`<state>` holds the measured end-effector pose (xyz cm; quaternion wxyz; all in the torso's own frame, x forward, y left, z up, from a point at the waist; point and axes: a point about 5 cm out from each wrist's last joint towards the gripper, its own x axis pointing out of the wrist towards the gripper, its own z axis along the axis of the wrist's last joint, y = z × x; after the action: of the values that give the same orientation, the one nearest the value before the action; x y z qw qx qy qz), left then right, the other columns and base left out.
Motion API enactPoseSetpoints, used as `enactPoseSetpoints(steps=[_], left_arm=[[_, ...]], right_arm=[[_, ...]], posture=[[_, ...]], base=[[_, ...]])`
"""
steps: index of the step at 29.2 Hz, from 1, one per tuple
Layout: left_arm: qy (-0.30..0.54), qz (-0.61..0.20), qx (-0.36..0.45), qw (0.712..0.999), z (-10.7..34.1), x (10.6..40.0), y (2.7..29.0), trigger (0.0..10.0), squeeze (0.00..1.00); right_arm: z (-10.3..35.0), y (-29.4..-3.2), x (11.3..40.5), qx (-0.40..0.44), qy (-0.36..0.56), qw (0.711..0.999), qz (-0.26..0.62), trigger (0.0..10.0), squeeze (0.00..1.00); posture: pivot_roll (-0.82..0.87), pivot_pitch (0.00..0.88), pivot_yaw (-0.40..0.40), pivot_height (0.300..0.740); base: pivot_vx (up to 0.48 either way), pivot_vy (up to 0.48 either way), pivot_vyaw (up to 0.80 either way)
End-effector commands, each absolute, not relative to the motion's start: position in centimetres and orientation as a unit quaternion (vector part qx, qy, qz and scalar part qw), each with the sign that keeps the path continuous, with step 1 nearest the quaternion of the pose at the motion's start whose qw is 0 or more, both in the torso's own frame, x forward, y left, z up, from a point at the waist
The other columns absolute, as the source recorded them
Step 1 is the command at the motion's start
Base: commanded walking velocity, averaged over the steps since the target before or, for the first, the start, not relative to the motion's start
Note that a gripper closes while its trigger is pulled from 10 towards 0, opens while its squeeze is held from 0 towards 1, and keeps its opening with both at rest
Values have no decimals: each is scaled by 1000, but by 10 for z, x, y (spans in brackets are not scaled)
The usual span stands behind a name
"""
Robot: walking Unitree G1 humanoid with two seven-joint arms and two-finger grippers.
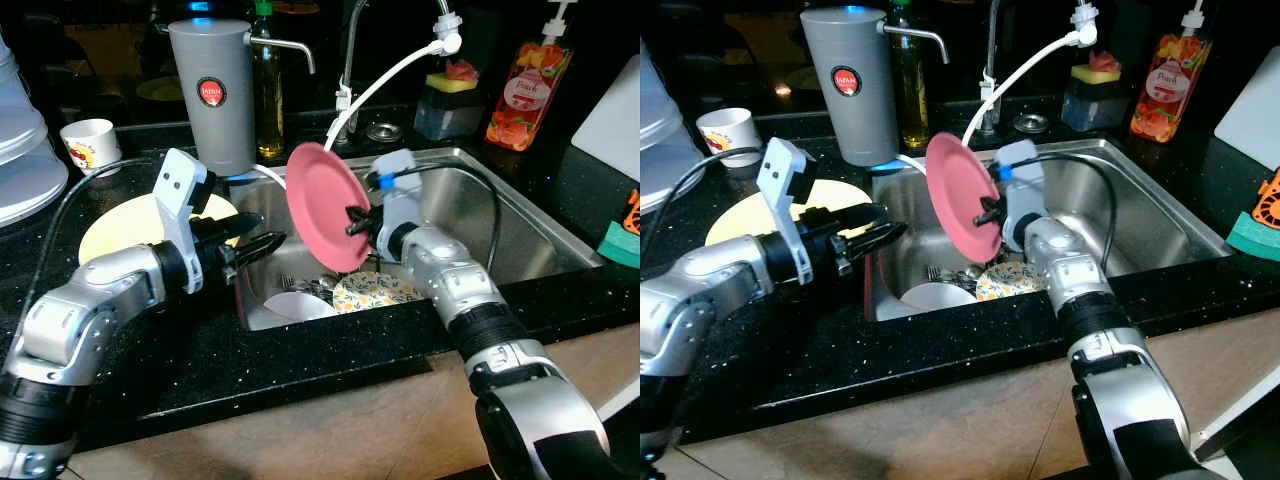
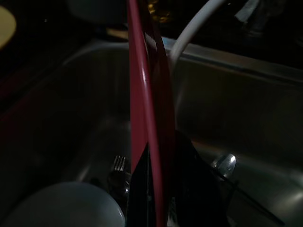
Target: Kitchen organization
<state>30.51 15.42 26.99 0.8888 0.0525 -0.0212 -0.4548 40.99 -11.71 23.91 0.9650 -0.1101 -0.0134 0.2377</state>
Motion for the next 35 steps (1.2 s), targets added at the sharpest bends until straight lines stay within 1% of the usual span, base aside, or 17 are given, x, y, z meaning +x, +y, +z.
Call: enactPoseSetpoints(steps=[1, 3, 6, 7, 8, 10, 11, 19, 20, 22, 23, 26, 27, 31, 33, 34, 35], left_arm=[[4, -464, 75, 883, 265, 301, 154, 10000, 0], [4, -464, 75, 883, 265, 301, 154, 10000, 0], [21, -471, 86, 878, 262, 300, 155, 10000, 0], [25, -474, 93, 875, 261, 299, 155, 10000, 0], [32, -478, 97, 872, 260, 297, 155, 10000, 0], [37, -481, 100, 871, 259, 296, 156, 10000, 0], [43, -480, 108, 870, 258, 296, 156, 10000, 0], [73, -469, 142, 869, 249, 294, 160, 10000, 0], [73, -470, 141, 868, 249, 294, 160, 10000, 0], [74, -471, 140, 868, 249, 293, 160, 10000, 0], [73, -468, 141, 869, 249, 294, 160, 10000, 0], [65, -456, 144, 876, 251, 297, 161, 10000, 0], [53, -436, 141, 887, 254, 302, 163, 10000, 0], [12, -369, 132, 920, 267, 317, 169, 10000, 0], [-25, -311, 123, 942, 278, 326, 176, 10000, 0], [-25, -311, 123, 942, 278, 326, 176, 10000, 0], [-52, -266, 111, 956, 287, 332, 183, 10000, 0]], right_arm=[[245, -113, 412, -153, -23, 956, 249, 0, 0], [245, -113, 412, -153, -23, 956, 249, 0, 0], [241, -111, 414, -203, -1, 945, 257, 118, 0], [240, -111, 415, -217, 6, 941, 259, 3098, 0], [239, -111, 416, -232, 15, 937, 261, 4275, 0], [238, -112, 416, -241, 20, 934, 262, 4275, 0], [237, -112, 417, -256, 25, 930, 262, 10000, 0], [238, -124, 419, -281, 36, 928, 244, 10000, 0], [239, -126, 420, -280, 37, 929, 240, 10000, 918], [239, -128, 420, -280, 38, 930, 236, 10000, 918], [240, -129, 421, -277, 38, 931, 235, 10000, 1000], [244, -131, 421, -280, 28, 933, 224, 10000, 1000], [248, -133, 422, -277, 17, 936, 215, 10000, 0], [268, -137, 424, -263, -29, 947, 184, 10000, 0], [283, -139, 425, -223, -67, 958, 165, 10000, 0], [283, -139, 425, -223, -67, 958, 165, 10000, 0], [294, -138, 425, -165, -88, 968, 166, 10000, 0]], posture=[[54, 111, 27, 740], [54, 111, 27, 740], [56, 109, 27, 740], [56, 109, 27, 740], [56, 109, 27, 740], [56, 109, 27, 740], [56, 109, 27, 740], [55, 98, 23, 740], [55, 97, 23, 740], [54, 95, 23, 740], [54, 94, 24, 740], [54, 94, 24, 740], [52, 92, 26, 740], [52, 92, 25, 740], [52, 92, 25, 740], [52, 92, 25, 740], [52, 97, 23, 740]], base=[[0, 0, 0], [0, 0, 0], [0, 0, 0], [0, 0, 0], [0, 0, 0], [0, 0, 0], [0, 0, 0], [0, 0, 0], [0, 0, 0], [0, 0, 0], [0, 0, 0], [0, 0, 0], [0, 0, 0], [0, 0, 0], [0, 0, 0], [0, 0, 0], [0, 0, 0]])
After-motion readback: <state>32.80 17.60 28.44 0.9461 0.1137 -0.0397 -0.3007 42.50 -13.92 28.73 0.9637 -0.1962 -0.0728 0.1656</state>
